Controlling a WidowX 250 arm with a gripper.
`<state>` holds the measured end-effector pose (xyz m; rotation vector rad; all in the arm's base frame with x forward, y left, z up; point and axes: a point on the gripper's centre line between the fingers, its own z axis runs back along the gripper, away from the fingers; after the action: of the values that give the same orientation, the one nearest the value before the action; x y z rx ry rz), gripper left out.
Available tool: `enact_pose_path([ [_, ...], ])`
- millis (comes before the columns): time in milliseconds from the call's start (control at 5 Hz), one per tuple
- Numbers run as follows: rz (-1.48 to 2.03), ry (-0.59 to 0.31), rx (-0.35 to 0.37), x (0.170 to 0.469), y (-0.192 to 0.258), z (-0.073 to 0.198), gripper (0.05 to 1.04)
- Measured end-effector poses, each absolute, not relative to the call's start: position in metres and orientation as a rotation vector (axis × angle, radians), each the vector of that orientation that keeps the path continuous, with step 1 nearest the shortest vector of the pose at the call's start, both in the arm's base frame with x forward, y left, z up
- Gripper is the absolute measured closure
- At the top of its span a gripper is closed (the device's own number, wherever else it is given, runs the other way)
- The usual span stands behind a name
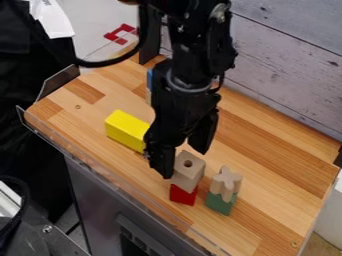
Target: Move the hollow cube from the top of red cube to the top of yellow rectangular block
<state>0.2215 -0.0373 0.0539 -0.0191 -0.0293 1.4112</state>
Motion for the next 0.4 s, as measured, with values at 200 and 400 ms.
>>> enact_pose_path([
  [200,1.411,-0.038,-0.034,0.2236,-0.0384,0.0520,0.127],
  [400,1.406,-0.034,-0.028,0.2225,-0.0391,0.0510,0.389],
])
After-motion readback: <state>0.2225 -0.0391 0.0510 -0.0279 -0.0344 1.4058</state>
